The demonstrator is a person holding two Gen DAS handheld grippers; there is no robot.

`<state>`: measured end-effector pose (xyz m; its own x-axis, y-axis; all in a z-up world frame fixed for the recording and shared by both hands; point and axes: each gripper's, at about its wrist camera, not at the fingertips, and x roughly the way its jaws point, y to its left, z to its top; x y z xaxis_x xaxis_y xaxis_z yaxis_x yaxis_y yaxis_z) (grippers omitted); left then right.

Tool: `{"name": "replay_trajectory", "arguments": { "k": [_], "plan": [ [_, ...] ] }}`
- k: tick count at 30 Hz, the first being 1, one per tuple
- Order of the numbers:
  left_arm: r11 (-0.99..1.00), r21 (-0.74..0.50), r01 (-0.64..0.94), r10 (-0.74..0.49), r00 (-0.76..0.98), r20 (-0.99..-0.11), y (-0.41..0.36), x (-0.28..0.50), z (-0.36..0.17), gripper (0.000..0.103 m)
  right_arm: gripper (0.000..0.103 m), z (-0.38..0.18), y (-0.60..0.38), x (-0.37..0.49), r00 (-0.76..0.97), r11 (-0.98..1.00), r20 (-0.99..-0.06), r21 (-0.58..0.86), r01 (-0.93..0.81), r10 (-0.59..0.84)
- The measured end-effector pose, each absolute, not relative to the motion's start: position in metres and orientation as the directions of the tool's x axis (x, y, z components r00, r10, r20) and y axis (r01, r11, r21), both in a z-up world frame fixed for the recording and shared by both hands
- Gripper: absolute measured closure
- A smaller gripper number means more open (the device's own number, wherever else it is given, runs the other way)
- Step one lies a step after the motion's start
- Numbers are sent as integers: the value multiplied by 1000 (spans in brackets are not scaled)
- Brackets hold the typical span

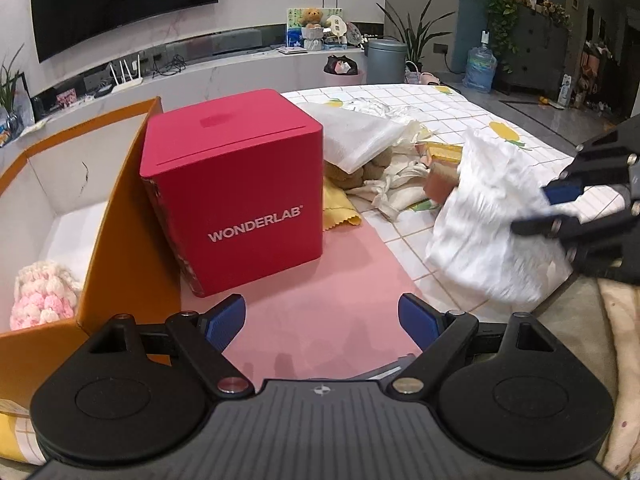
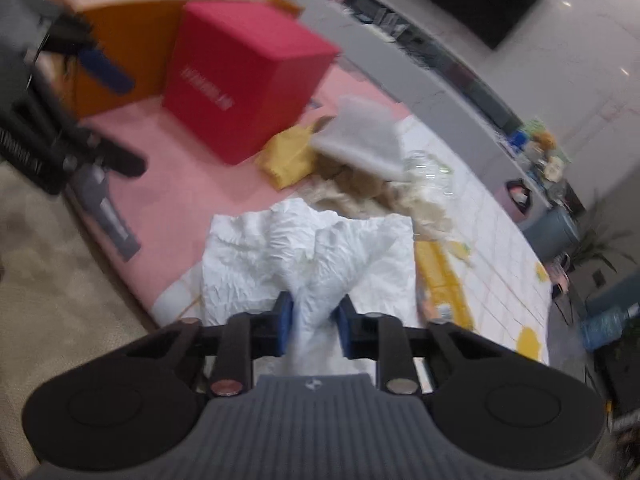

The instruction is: Organize soft objects

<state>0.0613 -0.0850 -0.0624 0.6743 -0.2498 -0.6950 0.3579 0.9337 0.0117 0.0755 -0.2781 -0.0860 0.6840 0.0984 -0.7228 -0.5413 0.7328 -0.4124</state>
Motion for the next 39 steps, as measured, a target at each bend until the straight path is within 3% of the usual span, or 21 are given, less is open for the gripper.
{"name": "replay_trajectory", "arguments": {
  "k": [6, 10, 14, 17, 22, 29, 32, 35, 36, 37, 38, 39],
  "plan": [
    [932, 21, 361, -245, 672, -698, -89, 59, -59, 2, 94, -39, -316, 84, 696, 893, -701, -203, -401, 153],
    [925, 10, 379, -261, 655, -709, -97, 61, -56, 2, 95, -25, -366, 100, 682, 986, -727, -41, -163, 82],
    [915, 55, 400, -249, 667, -702, -109, 59, -53, 2, 96, -46, -387, 107, 658, 966, -741, -245, -80, -134],
    [908, 65, 414, -256, 669, -697, -111, 56, -52, 2, 96, -43, -416, 109, 629, 964, -742, -263, 44, -231],
    [905, 73, 420, -249, 659, -710, -117, 59, -54, 2, 96, -38, -447, 108, 576, 884, -689, -444, 144, -440],
    [885, 84, 457, -261, 639, -723, -129, 62, -54, 2, 94, -18, -476, 116, 587, 892, -682, -412, 185, -436],
    [872, 51, 488, -301, 613, -731, -146, 64, -50, 2, 87, -36, -468, 132, 556, 927, -760, -371, 55, -337],
    [878, -51, 475, -361, 589, -723, -162, 74, -43, 2, 80, -59, -475, 139, 521, 989, -846, -148, -22, -115],
    [879, -94, 468, -384, 576, -721, -168, 79, -42, 2, 69, -66, -474, 140, 525, 991, -848, -123, -61, -73],
    [877, -134, 461, -405, 561, -722, -176, 85, -41, 2, 48, -72, -470, 140, 528, 988, -847, -127, -86, -63],
    [879, -167, 447, -416, 547, -726, -185, 92, -41, 2, 36, -76, -470, 142, 532, 986, -843, -143, -83, -77],
    [882, -188, 431, -420, 540, -729, -192, 98, -41, 2, 13, -79, -469, 145, 538, 987, -837, -152, -59, -97]
  ]
}}
